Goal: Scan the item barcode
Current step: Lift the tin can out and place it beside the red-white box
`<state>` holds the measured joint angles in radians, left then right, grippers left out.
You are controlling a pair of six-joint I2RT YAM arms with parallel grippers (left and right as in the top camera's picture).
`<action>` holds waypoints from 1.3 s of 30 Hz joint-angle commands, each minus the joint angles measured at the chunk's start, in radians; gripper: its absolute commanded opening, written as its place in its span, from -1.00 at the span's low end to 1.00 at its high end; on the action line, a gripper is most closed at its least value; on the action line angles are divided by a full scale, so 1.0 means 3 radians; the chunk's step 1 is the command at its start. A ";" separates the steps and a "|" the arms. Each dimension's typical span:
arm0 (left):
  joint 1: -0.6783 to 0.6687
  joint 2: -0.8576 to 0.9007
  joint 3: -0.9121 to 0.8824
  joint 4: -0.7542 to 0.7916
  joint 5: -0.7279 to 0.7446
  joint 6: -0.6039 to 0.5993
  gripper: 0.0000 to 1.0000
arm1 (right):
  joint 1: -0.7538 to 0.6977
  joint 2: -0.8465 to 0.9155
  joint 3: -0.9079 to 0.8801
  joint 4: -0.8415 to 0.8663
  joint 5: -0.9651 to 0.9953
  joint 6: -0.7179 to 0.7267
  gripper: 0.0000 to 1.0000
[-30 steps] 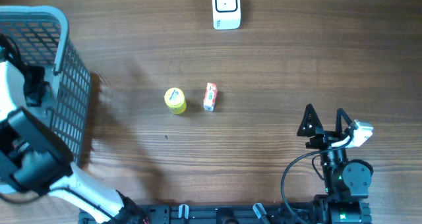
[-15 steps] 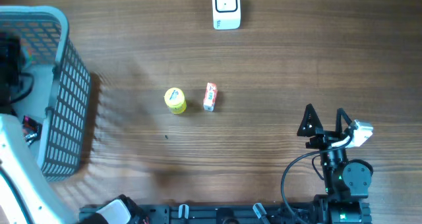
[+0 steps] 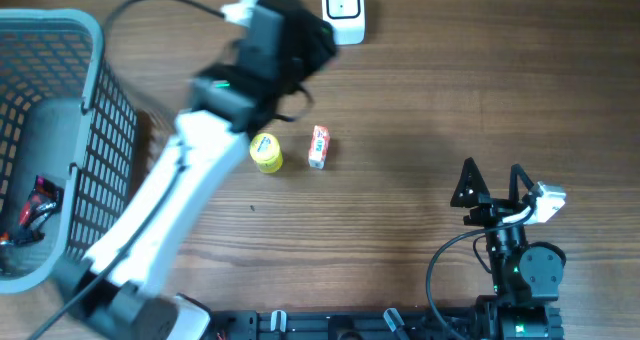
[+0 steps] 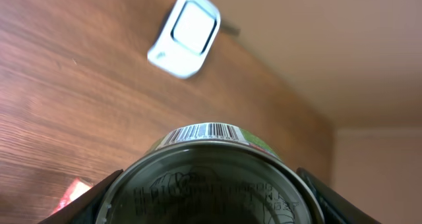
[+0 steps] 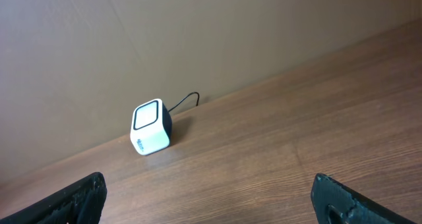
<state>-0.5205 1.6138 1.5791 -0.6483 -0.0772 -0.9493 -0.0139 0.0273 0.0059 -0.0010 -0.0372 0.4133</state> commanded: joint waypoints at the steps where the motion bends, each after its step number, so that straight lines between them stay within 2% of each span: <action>1: -0.0431 0.0540 0.0010 0.0046 -0.0258 -0.0005 0.29 | 0.0011 -0.0013 -0.0003 0.0008 -0.0031 -0.0061 1.00; 5: -0.0877 0.1119 0.0010 0.0020 -0.0252 0.0046 0.29 | 0.0011 -0.0013 -0.0003 0.0008 -0.0031 -0.0061 1.00; 10: -0.1246 0.1648 0.0009 -0.0355 -0.0678 0.0099 0.32 | 0.0011 -0.0013 -0.0003 0.0008 -0.0031 -0.0061 1.00; 13: -0.1294 0.1859 0.0009 -0.0537 -0.0956 0.0097 0.34 | 0.0011 -0.0013 -0.0003 0.0008 -0.0031 -0.0061 1.00; 17: -0.1247 0.2028 0.0008 -0.0477 -0.1240 0.0095 0.36 | 0.0011 -0.0013 -0.0003 0.0008 -0.0031 -0.0060 1.00; 18: -0.1217 0.2035 0.0006 -0.0425 -0.1352 0.0095 0.42 | 0.0011 -0.0013 -0.0003 0.0008 -0.0031 -0.0061 1.00; 20: -0.1106 0.2032 0.0013 -0.0332 -0.1382 0.0097 0.71 | 0.0011 -0.0013 -0.0003 0.0008 -0.0031 -0.0060 1.00; 21: -0.1048 0.2005 0.0020 -0.0341 -0.1376 0.0098 0.93 | 0.0011 -0.0013 -0.0003 0.0008 -0.0031 -0.0061 1.00; 22: -0.1019 0.1960 0.0022 -0.0374 -0.1357 0.0098 1.00 | 0.0011 -0.0013 -0.0003 0.0008 -0.0031 -0.0061 1.00; 24: -0.0997 0.1789 0.0023 -0.0464 -0.1350 0.0156 1.00 | 0.0011 -0.0013 -0.0003 0.0008 -0.0031 -0.0061 1.00; 27: -0.1062 0.1205 0.0043 -0.0418 -0.1292 0.0502 1.00 | 0.0011 -0.0013 -0.0003 0.0008 -0.0031 -0.0061 1.00; 31: -0.1073 0.0146 0.0211 -0.0006 -0.0944 0.1080 1.00 | 0.0011 -0.0013 -0.0003 0.0008 -0.0031 -0.0060 1.00; 33: -0.0956 -0.0379 0.0441 0.0031 -0.1114 0.1415 1.00 | 0.0011 -0.0013 -0.0003 0.0008 -0.0031 -0.0060 1.00; 35: -0.0643 -0.0838 0.0710 0.0001 -0.1652 0.1670 1.00 | 0.0011 -0.0013 -0.0003 0.0008 -0.0031 -0.0061 1.00; 36: -0.0259 -0.1077 0.0844 -0.0106 -0.1893 0.1720 1.00 | 0.0011 -0.0013 -0.0003 0.0008 -0.0031 -0.0061 1.00; 37: 0.0179 -0.1233 0.0894 -0.0256 -0.1929 0.1698 1.00 | 0.0011 -0.0013 -0.0003 0.0008 -0.0031 -0.0060 1.00; 38: 0.0846 -0.1362 0.0894 -0.0582 -0.1929 0.1361 1.00 | 0.0011 -0.0013 -0.0003 0.0008 -0.0031 -0.0062 1.00; 39: 0.1322 -0.1391 0.0893 -0.0891 -0.1869 0.0978 1.00 | 0.0011 -0.0013 -0.0003 0.0008 -0.0031 -0.0061 1.00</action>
<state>-0.4316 1.2293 1.8526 -0.7574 -0.5838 -0.5011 -0.0139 0.0284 0.0063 -0.0002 -0.0372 0.4133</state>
